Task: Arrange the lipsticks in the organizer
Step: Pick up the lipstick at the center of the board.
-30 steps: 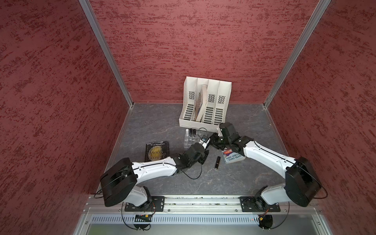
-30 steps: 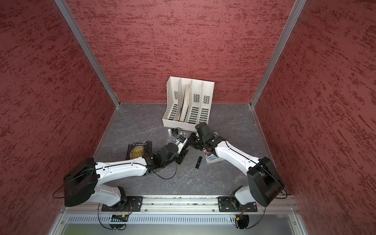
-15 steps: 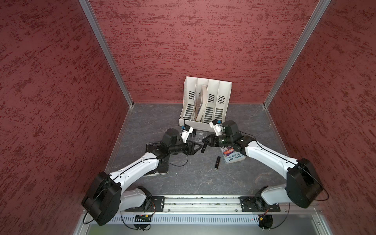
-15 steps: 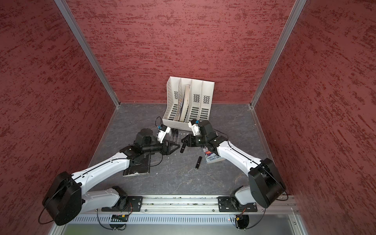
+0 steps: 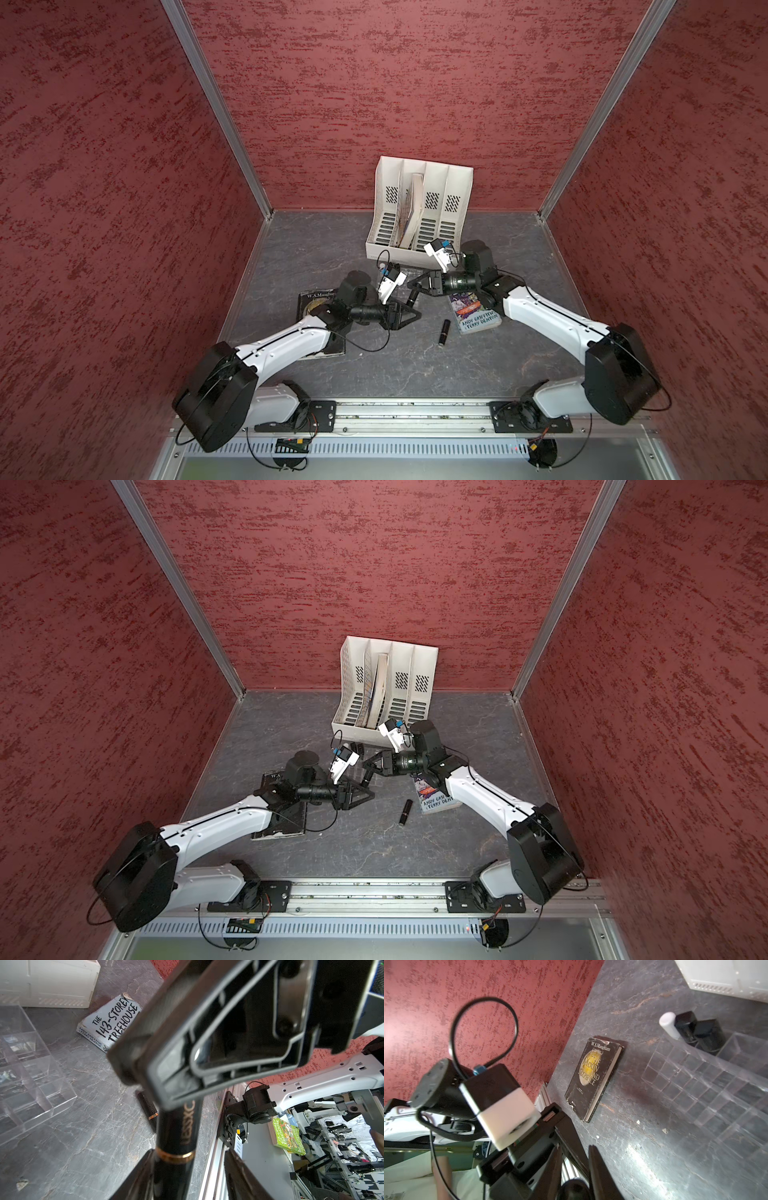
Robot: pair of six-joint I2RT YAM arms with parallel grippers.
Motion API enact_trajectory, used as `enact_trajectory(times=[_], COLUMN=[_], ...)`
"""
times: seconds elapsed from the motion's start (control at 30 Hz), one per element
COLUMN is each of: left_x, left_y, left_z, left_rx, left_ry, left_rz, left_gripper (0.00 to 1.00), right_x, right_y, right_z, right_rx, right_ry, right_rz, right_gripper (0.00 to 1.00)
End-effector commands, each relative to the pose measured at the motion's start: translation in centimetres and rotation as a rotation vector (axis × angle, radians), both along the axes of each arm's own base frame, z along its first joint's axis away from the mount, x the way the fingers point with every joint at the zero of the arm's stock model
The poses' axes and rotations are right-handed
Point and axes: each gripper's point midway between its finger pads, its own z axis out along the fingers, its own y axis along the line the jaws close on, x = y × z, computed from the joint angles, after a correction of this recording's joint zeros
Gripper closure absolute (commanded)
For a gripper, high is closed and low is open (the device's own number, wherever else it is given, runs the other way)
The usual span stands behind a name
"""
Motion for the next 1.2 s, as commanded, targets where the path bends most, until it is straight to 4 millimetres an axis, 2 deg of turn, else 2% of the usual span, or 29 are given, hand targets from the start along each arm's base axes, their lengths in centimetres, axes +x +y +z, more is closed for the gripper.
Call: enact_trajectory(times=[0.0,0.13,0.3,0.5,0.6,0.67,0.73,0.83,0.9,1.0,1.07,1.17], left_x=[0.2,0.9,1.4,2.0,2.1,2.4,2.8,3.6,4.1,5.3,6.1,6.3], left_y=[-0.2,0.1,0.5,0.6,0.5,0.5,0.4,0.4,0.4,0.7,1.0,0.5], left_z=[1.5,1.7,2.0,2.4,2.2,1.5,0.8,-0.1,-0.5,-1.3,-1.9,-2.1], left_rx=[-0.053,-0.062,-0.065,-0.042,-0.011,0.025,0.065,0.123,0.166,0.26,0.341,0.387], left_ry=[-0.059,-0.072,-0.095,-0.151,-0.173,-0.184,-0.199,-0.23,-0.263,-0.339,-0.384,-0.434], left_rz=[-0.007,0.033,0.07,0.118,0.128,0.141,0.165,0.2,0.232,0.309,0.349,0.344], left_gripper=[0.51,0.59,0.6,0.81,0.85,0.88,0.9,0.92,0.92,0.92,0.92,0.92], right_x=[-0.4,-0.7,-1.4,-0.7,-0.1,0.5,0.9,1.9,2.6,2.7,2.6,2.9], right_y=[0.2,0.4,0.7,0.8,0.7,0.6,0.5,-0.3,-1.3,-3.0,-3.5,-3.7], right_z=[2.8,2.9,3.0,2.7,2.4,2.2,1.6,0.6,-1.2,-5.1,-5.8,-5.7], right_rx=[0.093,0.112,0.148,0.147,0.138,0.132,0.114,0.061,-0.029,-0.181,-0.206,-0.214], right_ry=[-0.04,-0.034,-0.006,0.013,0.027,0.038,0.06,0.099,0.174,0.352,0.381,0.38], right_rz=[0.048,0.072,0.123,0.095,0.051,0.014,-0.024,-0.119,-0.208,-0.296,-0.329,-0.352], right_gripper=[0.9,0.9,0.91,0.89,0.83,0.76,0.73,0.57,0.5,0.52,0.53,0.53])
